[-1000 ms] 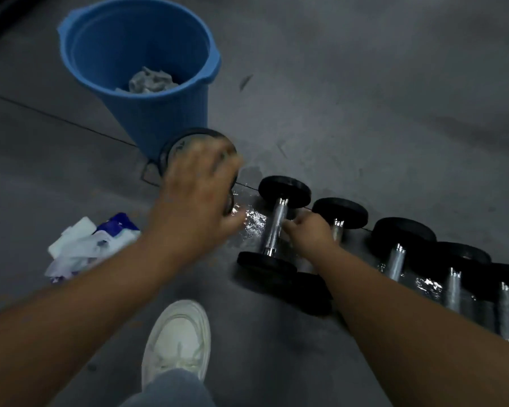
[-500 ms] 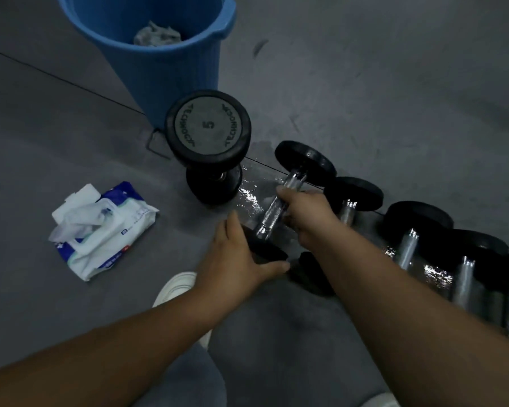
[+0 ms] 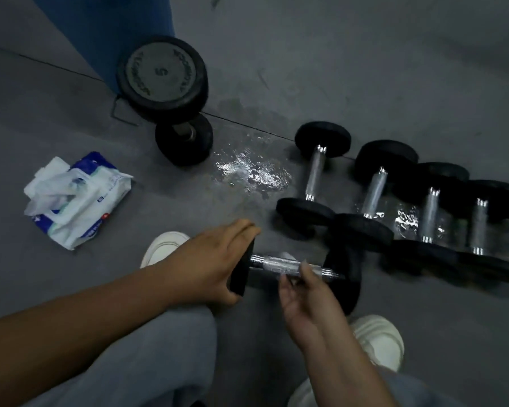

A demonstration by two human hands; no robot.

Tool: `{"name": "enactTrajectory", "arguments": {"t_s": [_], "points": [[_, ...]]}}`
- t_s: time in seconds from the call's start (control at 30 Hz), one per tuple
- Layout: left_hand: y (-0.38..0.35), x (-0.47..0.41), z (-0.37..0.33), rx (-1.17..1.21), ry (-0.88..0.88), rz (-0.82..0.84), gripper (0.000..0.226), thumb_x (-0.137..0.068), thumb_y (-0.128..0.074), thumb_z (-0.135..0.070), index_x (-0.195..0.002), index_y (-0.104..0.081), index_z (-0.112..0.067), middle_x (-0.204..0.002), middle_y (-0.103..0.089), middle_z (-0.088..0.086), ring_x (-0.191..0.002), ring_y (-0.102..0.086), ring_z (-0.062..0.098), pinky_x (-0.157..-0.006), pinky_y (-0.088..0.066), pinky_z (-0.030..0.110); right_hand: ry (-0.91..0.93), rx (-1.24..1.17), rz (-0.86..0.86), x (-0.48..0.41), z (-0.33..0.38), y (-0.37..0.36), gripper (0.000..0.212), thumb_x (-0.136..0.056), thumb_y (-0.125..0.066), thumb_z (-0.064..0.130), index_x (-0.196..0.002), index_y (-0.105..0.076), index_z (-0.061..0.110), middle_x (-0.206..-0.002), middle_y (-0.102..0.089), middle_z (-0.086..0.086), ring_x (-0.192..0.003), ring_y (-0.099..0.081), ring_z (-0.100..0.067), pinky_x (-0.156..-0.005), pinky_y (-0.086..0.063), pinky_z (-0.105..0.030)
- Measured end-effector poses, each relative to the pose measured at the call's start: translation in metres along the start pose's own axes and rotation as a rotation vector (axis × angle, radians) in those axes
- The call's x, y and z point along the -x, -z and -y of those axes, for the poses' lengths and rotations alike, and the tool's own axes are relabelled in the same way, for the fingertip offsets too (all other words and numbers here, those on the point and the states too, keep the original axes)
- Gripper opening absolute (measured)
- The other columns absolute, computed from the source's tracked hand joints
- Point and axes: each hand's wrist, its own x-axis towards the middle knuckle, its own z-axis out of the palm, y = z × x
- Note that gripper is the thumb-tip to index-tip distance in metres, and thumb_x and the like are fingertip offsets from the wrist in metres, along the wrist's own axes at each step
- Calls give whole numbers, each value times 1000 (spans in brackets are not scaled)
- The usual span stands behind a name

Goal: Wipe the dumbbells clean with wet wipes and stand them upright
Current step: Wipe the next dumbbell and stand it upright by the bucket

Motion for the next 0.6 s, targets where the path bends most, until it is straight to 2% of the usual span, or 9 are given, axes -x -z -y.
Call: {"name": "enactTrajectory", "arguments": {"t_s": [0.1,0.17,0.23,0.3,0.33,0.4,0.47,0.53,0.6], "points": [[-3,-22,4,-92,-17,77,110,-55,-77,-51,-146,-32,-9,-146,-38,11,-122,-52,29,-101,-47,35,-58,-74,-29,-31,-4,1,4,-93,-57,11,-93,-60,9,-77,-71,-9,-79,-63,-15,-59,-56,-21],[-2,-33,5,-121,0,139,112,-58,-80,-48,-149,-29,-8,-150,-33,11,-130,-46,28,-107,-41,34,-67,-33,-47,-41,-3,3,6,-93,-59,10,-89,-61,7,-76,-67,-10,-76,-62,-16,-57,-58,-21],[-1,-38,4,-126,39,201,115,-61,-82,-47,-151,-24,-8,-155,-26,10,-137,-38,27,-111,-34,33,-95,182,-10,-33,-4,7,9,-92,-56,1,-88,-64,2,-77,-66,-11,-68,-63,-14,-53,-55,-17],[1,-42,0,-135,67,249,117,-63,-83,-44,-153,-18,-8,-157,-22,10,-139,-36,27,-111,-33,33,-74,460,110,-17,-12,8,19,-89,-51,-10,-90,-68,-2,-77,-68,-12,-65,-61,-14,-52,-52,-16],[2,-43,-1,-146,85,270,118,-64,-83,-43,-153,-15,-8,-157,-21,10,-137,-37,27,-109,-35,33,38,591,160,-11,-17,5,22,-87,-51,-12,-87,-70,0,-74,-68,-12,-64,-60,-16,-52,-51,-18],[4,-46,-4,-186,121,293,119,-65,-83,-42,-154,-10,-9,-155,-23,7,-133,-43,27,-103,-40,33,540,950,154,-16,-20,-6,20,-87,-55,-4,-90,-72,6,-79,-70,-8,-70,-61,-18,-62,-48,-23],[6,-49,-8,-234,153,281,118,-66,-82,-43,-154,-10,-11,-154,-25,6,-129,-48,27,-99,-41,34,1010,1324,200,-30,-18,-18,33,-88,-50,9,-116,-67,11,-107,-70,-7,-94,-63,-20,-82,-44,-24],[9,-51,-14,-306,203,280,116,-69,-78,-46,-154,-7,-11,-160,-19,7,-137,-41,26,-106,-35,37,1072,1634,322,-36,-22,-16,55,-83,-45,13,-137,-50,13,-128,-59,-7,-115,-56,-23,-94,-42,-30],[8,-52,-22,-363,276,292,116,-70,-78,-46,-154,-6,-12,-163,-12,8,-144,-32,23,-111,-31,41,1188,1877,196,-33,-35,-2,60,-78,-45,13,-137,-49,17,-130,-57,-1,-122,-53,-20,-92,-45,-35]]}}
